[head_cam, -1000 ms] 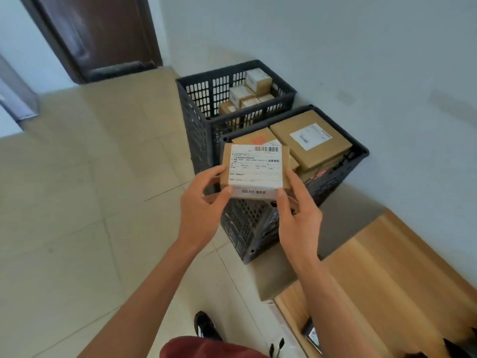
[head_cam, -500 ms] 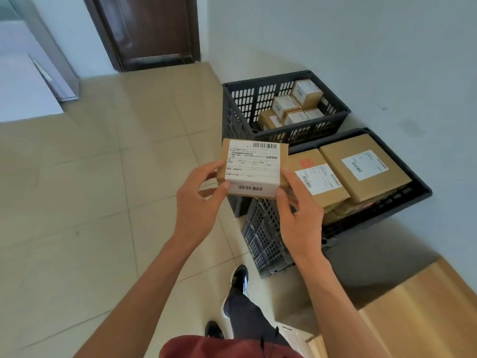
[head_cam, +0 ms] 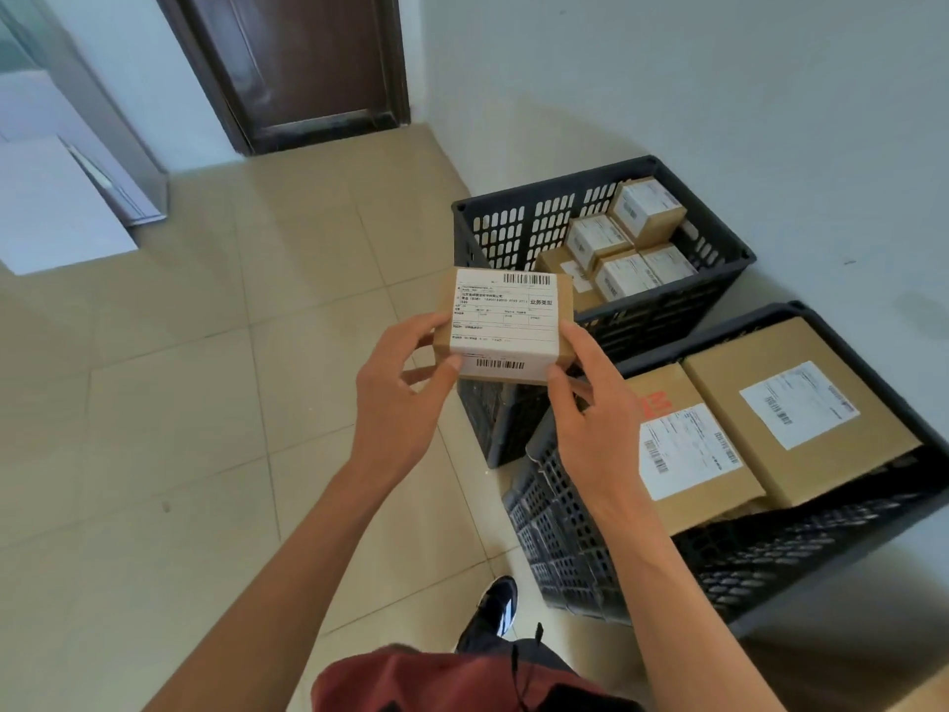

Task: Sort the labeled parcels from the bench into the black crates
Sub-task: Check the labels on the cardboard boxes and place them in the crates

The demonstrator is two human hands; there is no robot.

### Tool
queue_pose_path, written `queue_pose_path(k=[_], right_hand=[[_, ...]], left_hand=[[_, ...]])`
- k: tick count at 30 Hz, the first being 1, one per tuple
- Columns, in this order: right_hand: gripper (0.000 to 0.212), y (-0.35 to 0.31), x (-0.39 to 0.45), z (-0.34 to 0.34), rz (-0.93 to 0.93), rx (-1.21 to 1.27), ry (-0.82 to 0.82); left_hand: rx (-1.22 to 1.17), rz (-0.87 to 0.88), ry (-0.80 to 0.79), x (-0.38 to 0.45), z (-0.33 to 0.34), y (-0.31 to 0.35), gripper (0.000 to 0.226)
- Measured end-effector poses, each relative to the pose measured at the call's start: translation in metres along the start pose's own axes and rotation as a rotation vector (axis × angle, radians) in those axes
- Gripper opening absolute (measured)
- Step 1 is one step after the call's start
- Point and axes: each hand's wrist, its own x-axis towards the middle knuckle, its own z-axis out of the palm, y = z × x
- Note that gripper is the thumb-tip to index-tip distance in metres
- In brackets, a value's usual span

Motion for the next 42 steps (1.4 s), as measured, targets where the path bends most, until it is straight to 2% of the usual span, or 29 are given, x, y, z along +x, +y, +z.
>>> queue_pose_path(k=[6,13,18,24,33,42], right_hand=[[0.052,0.005,0.051,0.017,0.017,-0.035,0.041],[0.049,0.014,0.104,0.045,0.203,-0.037,0.077],[0.048,0.011,0.145,0.084,0.275,-0.112,0.125],[0.046,0.018,0.176,0.102,0.463,-0.232,0.19],[0.043,0.056,0.186,0.08,0.641,-0.285,0.382],[0.045,0.096,0.22,0.038,0.691,-0.174,0.579]], left_hand=[[0.003,-0.005,-0.007,0.057,0.014,-0.018,0.049],[-0.04,-0.02,-0.104,0.134,0.026,-0.051,0.046],[-0.064,-0.027,-0.237,0.199,0.018,-0.08,0.047],[-0.029,-0.03,-0.448,0.265,0.03,-0.106,0.049],[-0.038,0.061,-0.803,0.319,0.104,-0.11,0.042],[0.089,0.205,-0.946,0.351,0.19,-0.094,0.044]])
